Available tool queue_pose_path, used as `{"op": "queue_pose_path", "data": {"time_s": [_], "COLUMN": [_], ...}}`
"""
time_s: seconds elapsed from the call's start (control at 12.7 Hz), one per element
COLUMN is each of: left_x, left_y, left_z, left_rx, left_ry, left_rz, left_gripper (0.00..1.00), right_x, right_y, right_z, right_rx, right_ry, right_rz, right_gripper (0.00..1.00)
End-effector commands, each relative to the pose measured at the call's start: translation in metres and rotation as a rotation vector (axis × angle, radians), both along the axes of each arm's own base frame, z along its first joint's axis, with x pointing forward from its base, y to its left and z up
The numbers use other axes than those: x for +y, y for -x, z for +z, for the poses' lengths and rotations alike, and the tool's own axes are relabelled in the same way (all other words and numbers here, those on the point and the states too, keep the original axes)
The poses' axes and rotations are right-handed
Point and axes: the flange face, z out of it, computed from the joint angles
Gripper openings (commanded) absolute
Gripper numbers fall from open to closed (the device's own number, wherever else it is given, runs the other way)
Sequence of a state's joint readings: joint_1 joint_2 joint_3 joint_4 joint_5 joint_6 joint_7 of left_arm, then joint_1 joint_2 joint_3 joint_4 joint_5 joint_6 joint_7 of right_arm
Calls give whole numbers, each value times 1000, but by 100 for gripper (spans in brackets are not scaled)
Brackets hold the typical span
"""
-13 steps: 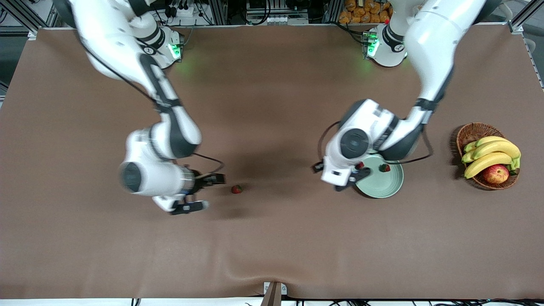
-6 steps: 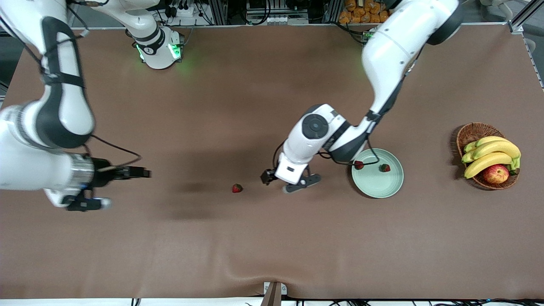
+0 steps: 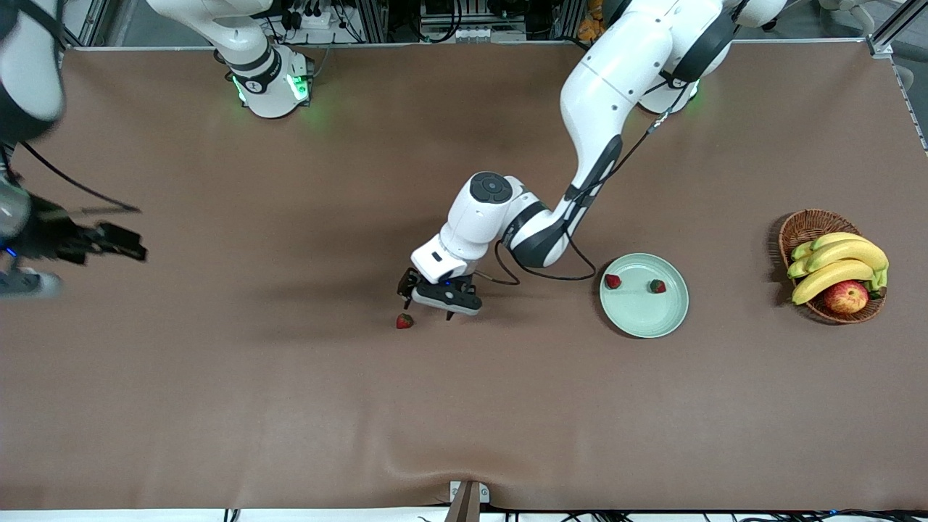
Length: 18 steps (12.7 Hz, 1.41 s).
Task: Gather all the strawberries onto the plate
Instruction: 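Lower the left gripper onto the last strawberry and close it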
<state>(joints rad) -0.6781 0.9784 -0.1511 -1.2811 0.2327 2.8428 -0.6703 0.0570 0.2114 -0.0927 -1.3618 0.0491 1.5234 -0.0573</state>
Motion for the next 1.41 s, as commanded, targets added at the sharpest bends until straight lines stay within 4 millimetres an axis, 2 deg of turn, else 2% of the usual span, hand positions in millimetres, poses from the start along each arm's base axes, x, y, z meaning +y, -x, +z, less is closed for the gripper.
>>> {"op": "queue_pose_path", "data": {"time_s": [0.0,0.08,0.16,0.31,0.47,0.63,0.94,1.34], "left_x": [-18,-27,-34,-46,-47,-45,-46,-47], "left_y": [-3,1,4,8,8,7,10,10], "left_z": [-19,-17,-21,-36,-43,-52,-68,-72], "left_rx": [-165,-214,-236,-276,-290,-311,-308,-310], "left_ry": [-61,-84,-93,-114,-136,-165,-174,-172], "left_rz": [-207,-265,-291,-313,-323,-348,-360,-360], "left_gripper": [95,90,89,85,81,72,65,56], "right_x": [-19,-25,-31,-44,-48,-53,-55,-50], "right_y": [10,10,10,11,15,25,46,73], "right_z": [2,1,0,2,13,31,58,65], "right_rx": [8,11,12,9,-8,-34,-45,61], "right_ry": [16,16,16,48,88,87,82,55], "right_rz": [-2,-4,-13,-30,-27,-39,-50,-58], "right_gripper": [100,100,100,100,100,100,100,100]}}
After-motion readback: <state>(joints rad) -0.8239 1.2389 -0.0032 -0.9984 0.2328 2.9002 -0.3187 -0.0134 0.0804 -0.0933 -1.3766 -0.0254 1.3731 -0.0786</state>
